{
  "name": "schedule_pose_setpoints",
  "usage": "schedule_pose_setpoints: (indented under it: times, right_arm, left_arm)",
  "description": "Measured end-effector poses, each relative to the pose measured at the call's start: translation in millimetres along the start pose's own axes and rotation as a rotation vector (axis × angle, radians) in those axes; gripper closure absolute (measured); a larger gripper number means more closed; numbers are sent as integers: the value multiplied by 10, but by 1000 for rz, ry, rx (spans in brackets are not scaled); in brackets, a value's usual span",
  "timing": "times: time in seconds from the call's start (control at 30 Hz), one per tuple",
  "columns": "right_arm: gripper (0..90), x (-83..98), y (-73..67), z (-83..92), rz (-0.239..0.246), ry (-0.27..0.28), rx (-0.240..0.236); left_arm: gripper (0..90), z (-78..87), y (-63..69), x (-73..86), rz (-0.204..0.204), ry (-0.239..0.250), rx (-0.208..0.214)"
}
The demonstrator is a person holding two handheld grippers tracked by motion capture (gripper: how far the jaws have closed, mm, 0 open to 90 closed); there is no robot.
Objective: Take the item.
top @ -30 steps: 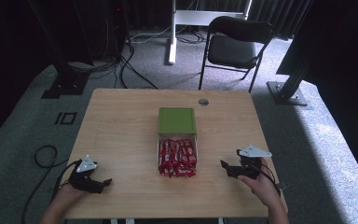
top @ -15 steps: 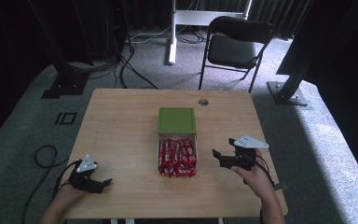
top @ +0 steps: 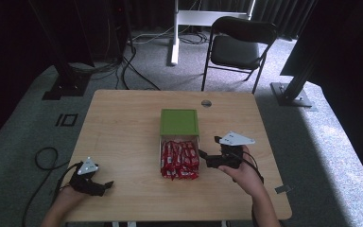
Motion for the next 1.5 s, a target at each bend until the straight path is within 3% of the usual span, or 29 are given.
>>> schedule_pose_setpoints:
  times: [0.47, 0.67, 0.77, 0.9, 0.93, 1.0, 1.2, 1.33, 1.5]
  right_arm:
    - [219, -141, -428, -321, 15, -10, -90]
    - [239, -150, -548, -460, -1, -18, -96]
    - [257, -139, -572, -539, -4, -29, -68]
    - [393, -129, -584, -601, -49, -49, -73]
    - [400, -123, -582, -624, -53, -76, -70]
    - [444, -127, -598, -656, -46, -82, -47]
    - [526, -126, -665, -751, -43, -127, 1]
    - [563, -86, -687, -822, -99, -161, 16]
    - [612, -16, -732, -902, -98, -214, 31]
  left_arm:
    - [16, 0, -1, 0, -1, 0, 0]
    - [16, 0, -1, 0, -1, 0, 0]
    - [16, 0, -2, 0, -3, 0, -1]
    - [16, 1, -2, 0, -2, 0, -1]
    - [16, 1, -2, 0, -3, 0, -1]
    - [16, 1, -2, 0, -3, 0, -1]
    - [16, 0, -1, 0, -1, 0, 0]
    - [16, 1, -1, 0, -1, -1, 0]
    - [15, 0, -1, 0, -1, 0, 0]
Point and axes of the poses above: each handheld gripper's, and its own axes: z roughly backward along the jaws, x roughly out of its underside, y roughly to its right, the point moved 3 cm from there along -z, roughly forward along the jaws, and after that the axes turned 5 degrees about x, right-handed, at the moved point
